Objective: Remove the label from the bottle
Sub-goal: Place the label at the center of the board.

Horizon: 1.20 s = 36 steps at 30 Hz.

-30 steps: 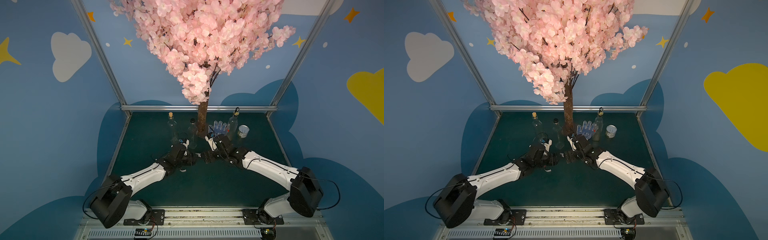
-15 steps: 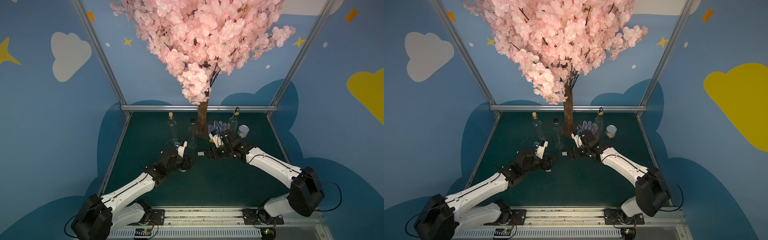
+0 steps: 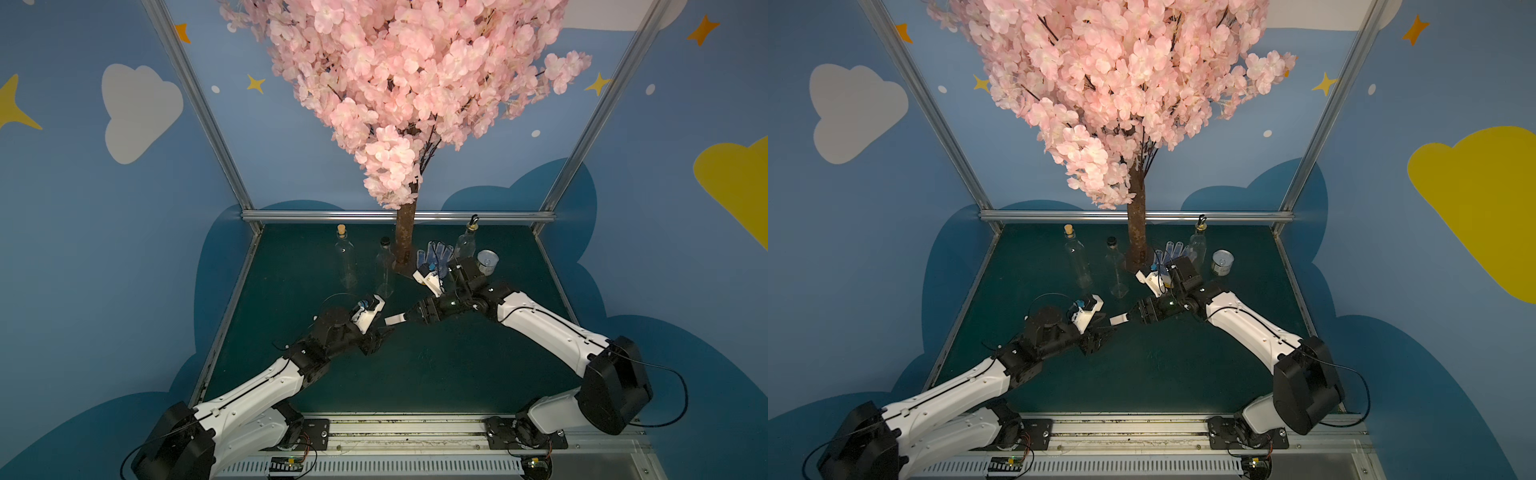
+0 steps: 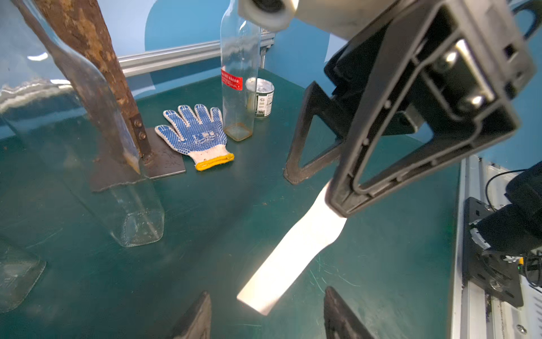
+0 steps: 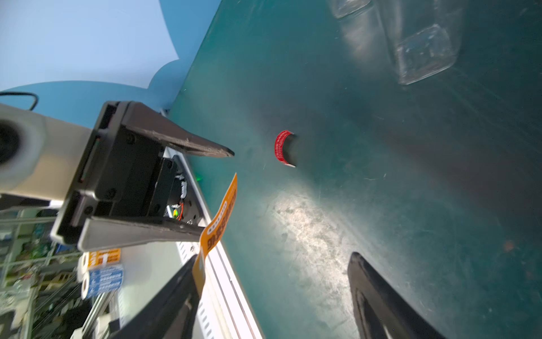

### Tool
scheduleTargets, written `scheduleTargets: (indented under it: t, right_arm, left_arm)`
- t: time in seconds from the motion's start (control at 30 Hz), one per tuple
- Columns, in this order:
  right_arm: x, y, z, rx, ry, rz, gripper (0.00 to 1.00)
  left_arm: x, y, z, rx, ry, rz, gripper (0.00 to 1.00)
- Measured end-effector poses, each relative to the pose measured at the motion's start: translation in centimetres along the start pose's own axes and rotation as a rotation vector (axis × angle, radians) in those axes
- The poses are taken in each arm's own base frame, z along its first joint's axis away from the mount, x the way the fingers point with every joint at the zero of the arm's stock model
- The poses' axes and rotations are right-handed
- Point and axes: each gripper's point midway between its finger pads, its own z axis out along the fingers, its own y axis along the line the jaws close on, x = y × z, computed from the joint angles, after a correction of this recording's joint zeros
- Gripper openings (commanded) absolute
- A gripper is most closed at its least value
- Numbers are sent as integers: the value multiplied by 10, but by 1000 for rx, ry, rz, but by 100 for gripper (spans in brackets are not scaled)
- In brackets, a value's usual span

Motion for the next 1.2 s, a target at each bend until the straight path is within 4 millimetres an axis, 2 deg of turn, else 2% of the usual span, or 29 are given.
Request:
scheduleTargets:
  t: [0.33, 0.5, 0.8, 0.9, 1.07, 1.2]
  right_arm:
    - [-5, 35, -42, -197, -88, -89, 77]
    - [0, 47, -45, -269, -96, -116, 77]
    - [-7, 56, -48, -313, -123, -154, 77]
    - [-8, 58, -49, -322, -127, -159, 77]
    - [-11, 60, -51, -327, -138, -164, 77]
    - [-13, 60, -51, -328, -144, -169, 77]
  left_arm:
    - [-36, -11, -28, 124, -172, -94, 77]
    - [-57, -26, -38, 223, -236, -133, 77]
    - [-77, -46, -37, 391, -227, -227, 76]
    - [-77, -48, -37, 415, -219, -248, 70]
    - [-74, -51, -32, 446, -196, -283, 45]
    - [-74, -52, -32, 454, -196, -288, 30]
